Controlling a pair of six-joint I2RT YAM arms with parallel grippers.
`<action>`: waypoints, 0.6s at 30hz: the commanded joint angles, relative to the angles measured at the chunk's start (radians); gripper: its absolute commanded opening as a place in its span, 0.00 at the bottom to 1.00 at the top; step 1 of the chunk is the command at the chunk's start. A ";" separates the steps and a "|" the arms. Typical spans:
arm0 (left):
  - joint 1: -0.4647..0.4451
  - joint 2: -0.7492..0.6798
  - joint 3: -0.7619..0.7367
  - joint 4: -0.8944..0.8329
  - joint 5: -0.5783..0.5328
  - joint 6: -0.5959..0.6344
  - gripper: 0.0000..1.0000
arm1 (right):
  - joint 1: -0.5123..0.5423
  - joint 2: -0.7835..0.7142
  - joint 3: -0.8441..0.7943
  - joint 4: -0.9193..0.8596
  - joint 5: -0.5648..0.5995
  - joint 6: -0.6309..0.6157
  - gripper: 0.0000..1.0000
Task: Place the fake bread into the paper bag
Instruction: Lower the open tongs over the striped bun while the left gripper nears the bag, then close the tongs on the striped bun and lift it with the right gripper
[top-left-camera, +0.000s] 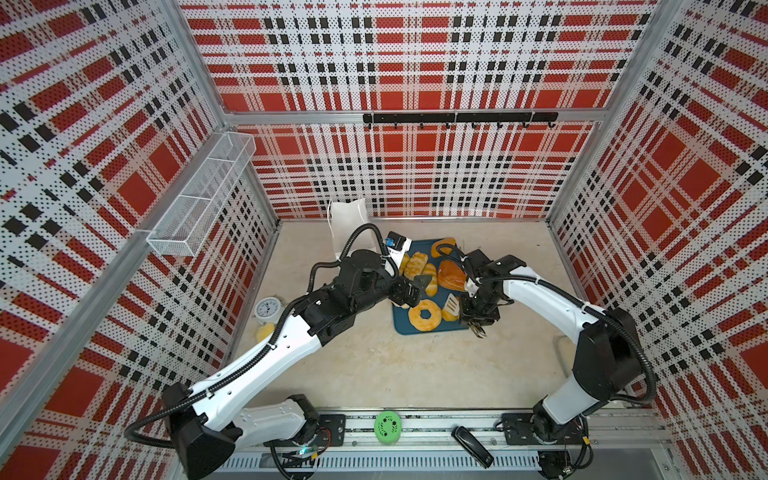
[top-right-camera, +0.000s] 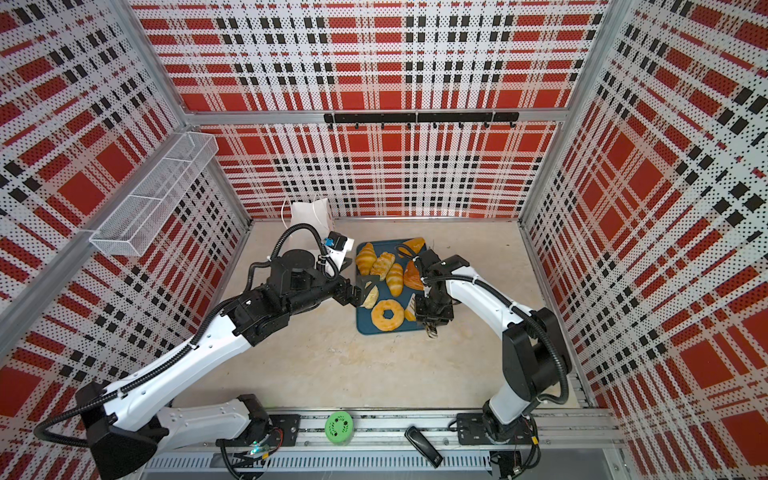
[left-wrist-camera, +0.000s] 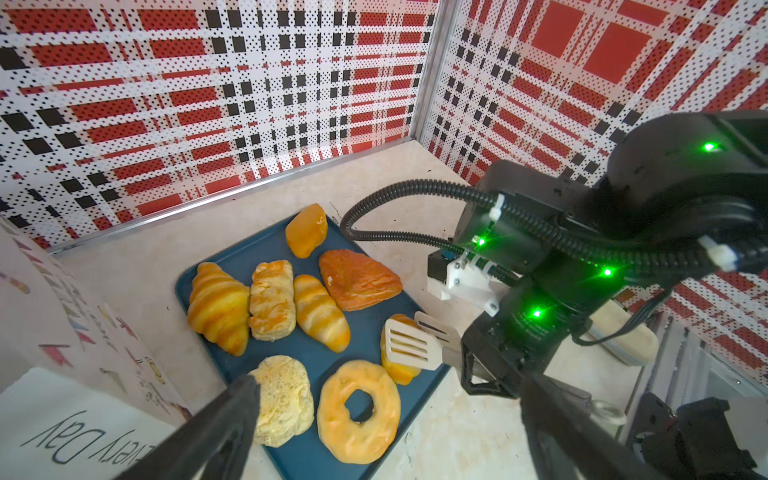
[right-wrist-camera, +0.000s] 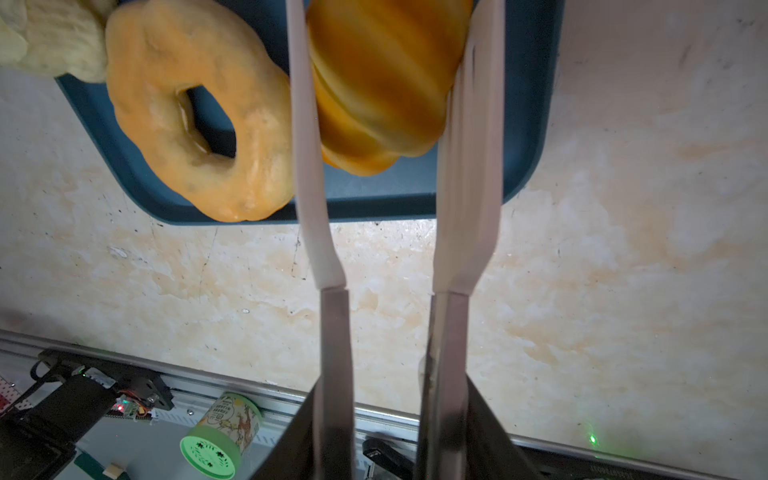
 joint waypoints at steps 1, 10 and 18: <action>-0.005 -0.028 0.008 -0.032 -0.046 0.014 0.99 | -0.011 0.016 0.055 -0.048 0.027 -0.053 0.37; -0.004 -0.071 -0.011 -0.038 -0.122 0.008 0.99 | -0.035 -0.033 0.075 -0.065 0.030 -0.102 0.30; 0.015 -0.085 -0.005 -0.043 -0.143 -0.006 0.99 | -0.037 -0.099 0.068 -0.053 0.049 -0.128 0.30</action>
